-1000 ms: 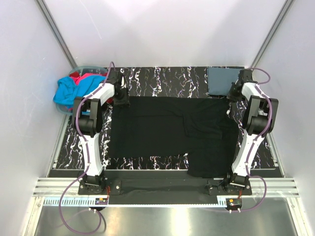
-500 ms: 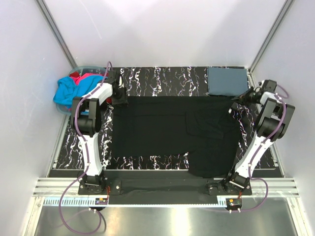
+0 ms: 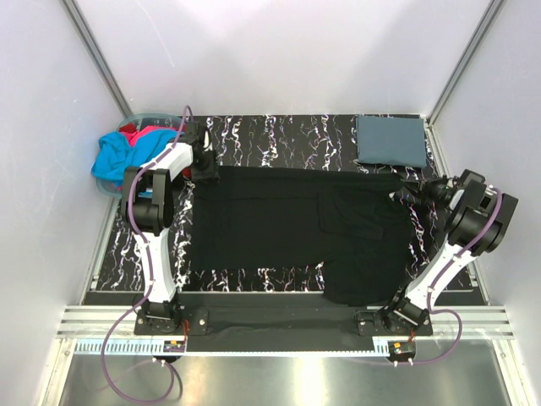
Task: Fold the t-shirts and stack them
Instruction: Fold the tshirt
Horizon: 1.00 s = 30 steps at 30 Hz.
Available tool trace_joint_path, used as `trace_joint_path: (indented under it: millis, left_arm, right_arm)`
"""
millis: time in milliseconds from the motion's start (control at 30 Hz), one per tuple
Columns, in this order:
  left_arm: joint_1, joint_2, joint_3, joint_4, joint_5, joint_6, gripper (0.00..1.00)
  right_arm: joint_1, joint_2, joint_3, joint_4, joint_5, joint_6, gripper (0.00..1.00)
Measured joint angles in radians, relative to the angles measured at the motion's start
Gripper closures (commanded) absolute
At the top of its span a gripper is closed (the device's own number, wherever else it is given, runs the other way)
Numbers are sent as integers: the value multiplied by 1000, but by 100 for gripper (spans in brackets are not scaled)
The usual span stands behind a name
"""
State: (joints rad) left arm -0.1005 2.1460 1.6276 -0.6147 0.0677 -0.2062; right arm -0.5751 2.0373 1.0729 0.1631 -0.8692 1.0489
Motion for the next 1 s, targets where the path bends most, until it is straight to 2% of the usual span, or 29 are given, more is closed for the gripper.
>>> trace_joint_path:
  millis: [67,100,267,367,433,567,733,1000]
  left_arm:
    - [0,0,0,0,0,0,51]
    - [0,0,0,0,0,0,51]
    - [2,0,0,0,-2,0,51]
    - [3,0,0,0,-3,0,51]
    - [3,0,0,0,-3,0,51]
    - [4,0,0,0,-4,0,51]
    - [4,0,0,0,-5,0,51]
    - [4,0,0,0,-6,0,51]
  right_arm:
    - [-2,2,21,-31,-1,-5,80]
    - [-1,2,40,-39,-5,-8,72]
    - [3,-3,107,-63,7,-45,61]
    - [8,-3,163,-189,63,-123,53]
    - [22,-3,227,-294,127,-207,51]
    - [100,7,454,-533,311,-446,48]
    - [219,94,726,-721,445,-680,50]
    - [323,255,853,-947,601,-888,54]
